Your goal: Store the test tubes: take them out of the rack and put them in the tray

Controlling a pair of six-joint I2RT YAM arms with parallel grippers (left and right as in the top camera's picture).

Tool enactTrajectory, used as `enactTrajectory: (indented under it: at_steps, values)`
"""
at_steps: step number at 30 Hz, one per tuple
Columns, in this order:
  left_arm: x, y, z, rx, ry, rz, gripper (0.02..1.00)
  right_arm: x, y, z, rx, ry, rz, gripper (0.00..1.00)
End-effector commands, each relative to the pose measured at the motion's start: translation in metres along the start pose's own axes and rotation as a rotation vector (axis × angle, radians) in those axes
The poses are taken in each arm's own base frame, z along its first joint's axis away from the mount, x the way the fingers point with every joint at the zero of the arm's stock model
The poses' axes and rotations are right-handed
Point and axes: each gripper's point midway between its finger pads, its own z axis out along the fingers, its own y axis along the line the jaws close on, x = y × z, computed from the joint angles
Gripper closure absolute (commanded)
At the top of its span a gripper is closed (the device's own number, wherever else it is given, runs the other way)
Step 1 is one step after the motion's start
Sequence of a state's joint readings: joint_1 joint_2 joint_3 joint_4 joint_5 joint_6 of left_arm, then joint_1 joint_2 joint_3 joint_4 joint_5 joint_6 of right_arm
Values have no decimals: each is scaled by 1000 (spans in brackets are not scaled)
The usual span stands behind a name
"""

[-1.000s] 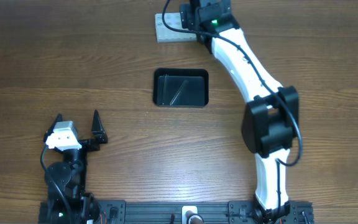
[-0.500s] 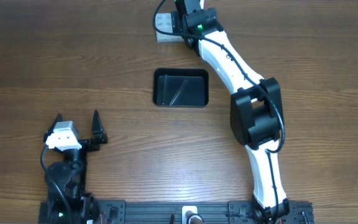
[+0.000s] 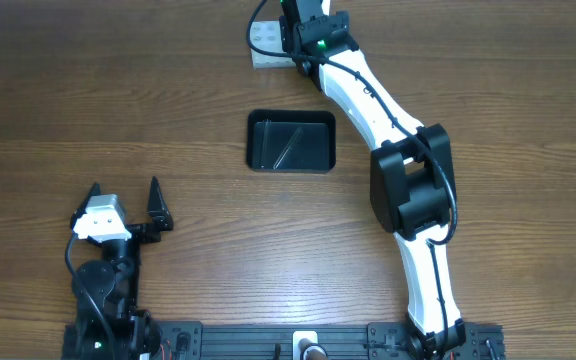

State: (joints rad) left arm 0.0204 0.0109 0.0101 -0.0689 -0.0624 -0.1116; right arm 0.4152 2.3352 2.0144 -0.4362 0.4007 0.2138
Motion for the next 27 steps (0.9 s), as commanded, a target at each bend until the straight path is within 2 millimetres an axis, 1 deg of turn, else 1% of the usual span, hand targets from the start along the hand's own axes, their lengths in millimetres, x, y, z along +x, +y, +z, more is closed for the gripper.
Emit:
enactTrajectory:
  at_steps: [1, 3, 4, 16, 20, 21, 23, 27]
  values:
    - [0, 1, 0, 0, -4, 18, 20, -6, -4, 5, 35, -23, 14, 292]
    - [0, 1, 0, 0, -4, 18, 20, -6, -5, 5, 36, -23, 14, 354]
    - [0, 1, 0, 0, -4, 18, 20, -6, -6, 6, 38, -22, 14, 369]
    - [0, 1, 0, 0, -4, 18, 20, 2, -8, 13, 48, -4, -17, 443]
    - [0, 1, 0, 0, -4, 18, 20, 2, -10, 13, 51, -2, -16, 595]
    - [0, 1, 0, 0, -4, 18, 23, 3, -10, 14, 51, -2, -16, 645]
    - [0, 1, 0, -1, -4, 18, 20, 2, -10, 14, 51, -2, -16, 693]
    - [0, 1, 0, 0, -4, 18, 23, 3, -10, 14, 52, 0, -17, 822]
